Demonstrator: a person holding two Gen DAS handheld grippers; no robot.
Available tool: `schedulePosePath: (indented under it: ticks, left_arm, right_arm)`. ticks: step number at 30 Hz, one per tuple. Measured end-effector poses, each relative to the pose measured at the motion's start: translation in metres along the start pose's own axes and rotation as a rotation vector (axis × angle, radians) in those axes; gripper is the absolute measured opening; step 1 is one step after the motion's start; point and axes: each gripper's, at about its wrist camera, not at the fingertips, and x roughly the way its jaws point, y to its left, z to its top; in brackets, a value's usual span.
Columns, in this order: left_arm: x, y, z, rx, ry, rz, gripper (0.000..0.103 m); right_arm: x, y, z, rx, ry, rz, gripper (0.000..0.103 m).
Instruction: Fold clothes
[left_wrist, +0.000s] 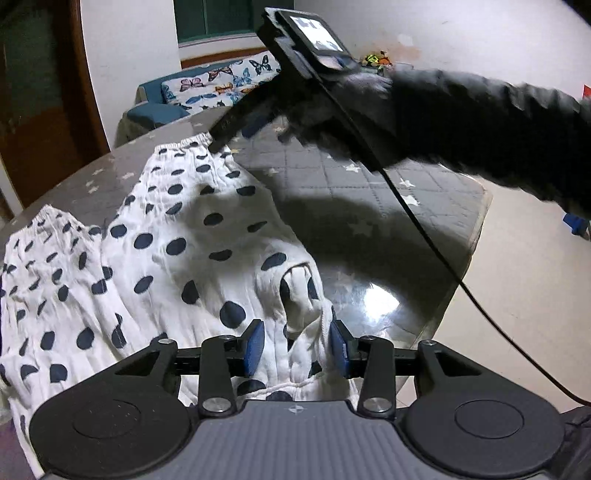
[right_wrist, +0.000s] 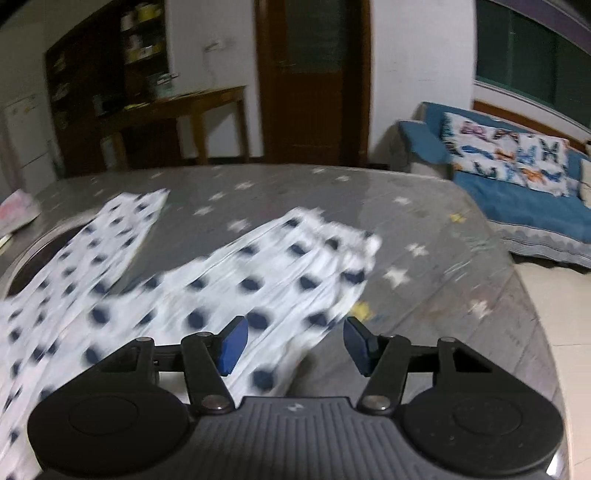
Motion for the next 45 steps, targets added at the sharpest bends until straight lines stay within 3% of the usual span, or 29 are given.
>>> schedulePosePath:
  ticks: [5, 11, 17, 19, 27, 36, 45]
  left_arm:
    - [0.002, 0.005, -0.002, -0.022, 0.012, -0.016, 0.023]
    - [-0.001, 0.016, -0.003, -0.072, 0.002, -0.059, 0.010]
    - [-0.007, 0.027, -0.002, -0.126, -0.018, -0.104, 0.007]
    - [-0.009, 0.030, -0.001, -0.140, -0.025, -0.113, 0.006]
    - [-0.032, 0.048, -0.004, -0.224, -0.081, -0.138, 0.004]
    - [-0.071, 0.082, -0.029, -0.388, -0.171, -0.131, 0.003]
    - [-0.112, 0.112, -0.062, -0.514, -0.268, -0.105, 0.001]
  right_arm:
    - [0.034, -0.028, 0.022, 0.096, 0.015, -0.044, 0.047]
    - [0.072, -0.042, 0.033, 0.127, 0.050, -0.103, 0.043]
    - [0.092, -0.045, 0.037, 0.143, 0.056, -0.129, 0.031]
    - [0.095, -0.045, 0.040, 0.153, 0.053, -0.132, 0.014]
    - [0.087, -0.042, 0.055, 0.183, 0.041, -0.188, 0.008]
    - [0.064, 0.002, 0.114, 0.137, -0.029, -0.192, 0.007]
    - [0.071, 0.097, 0.165, 0.034, -0.081, -0.142, 0.006]
